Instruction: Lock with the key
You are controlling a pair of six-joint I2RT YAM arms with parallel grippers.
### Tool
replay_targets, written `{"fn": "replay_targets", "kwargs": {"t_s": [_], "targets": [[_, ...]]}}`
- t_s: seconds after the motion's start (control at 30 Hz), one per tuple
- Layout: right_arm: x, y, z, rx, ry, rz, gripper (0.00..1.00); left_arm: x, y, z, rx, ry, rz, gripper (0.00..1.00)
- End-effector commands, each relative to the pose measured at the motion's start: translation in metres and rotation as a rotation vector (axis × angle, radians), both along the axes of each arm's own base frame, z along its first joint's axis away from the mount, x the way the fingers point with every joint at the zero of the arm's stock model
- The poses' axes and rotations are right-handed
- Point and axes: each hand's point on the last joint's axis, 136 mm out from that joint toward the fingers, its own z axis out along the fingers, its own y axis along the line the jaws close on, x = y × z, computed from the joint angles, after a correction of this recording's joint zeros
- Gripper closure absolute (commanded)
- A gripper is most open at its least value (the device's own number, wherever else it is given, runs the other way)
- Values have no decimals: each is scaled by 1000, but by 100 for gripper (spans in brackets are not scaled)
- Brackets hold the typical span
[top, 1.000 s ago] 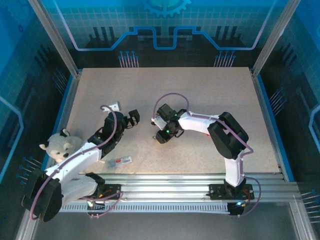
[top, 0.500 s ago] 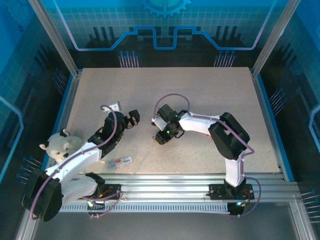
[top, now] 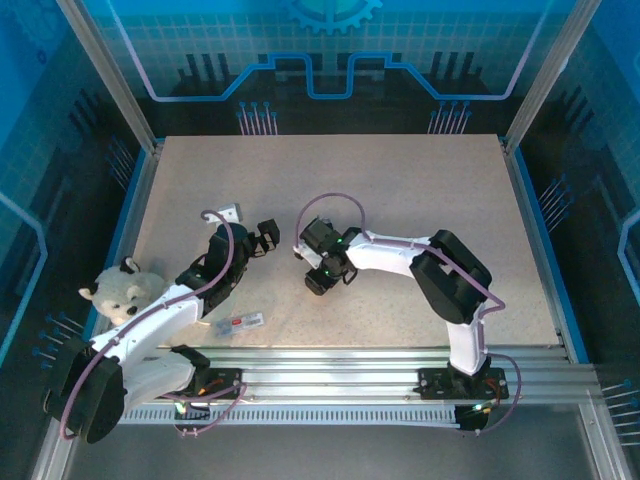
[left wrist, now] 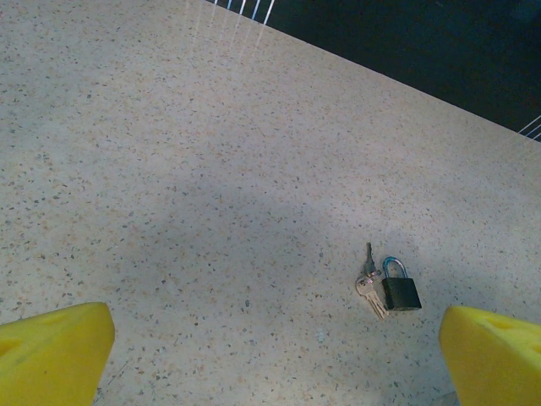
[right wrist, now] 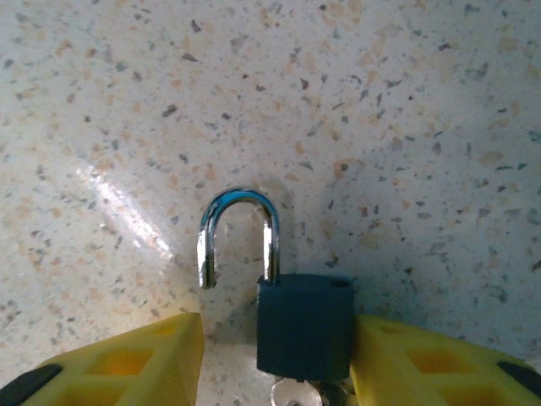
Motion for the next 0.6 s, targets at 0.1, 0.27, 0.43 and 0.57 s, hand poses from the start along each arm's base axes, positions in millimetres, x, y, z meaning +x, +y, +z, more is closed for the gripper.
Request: {"fn": "replay_targets", "kwargs": {"t_s": [0.1,0.27,0.43,0.57], "targets": [[7,-27,-25,-182,-34,-49,58,0,-4,3,-12,-14,-15,1],[12,-34,-26,-238,-61,-55,62,0,-5,2,-14,-11,-18,1],[10,-41,-33,-293,-52,-48,71,0,-4,3,-14,-14,-16,1],[4,-33,-30,-224,-22,-42,74,0,-5,2,-15,-14,-18,1]]}}
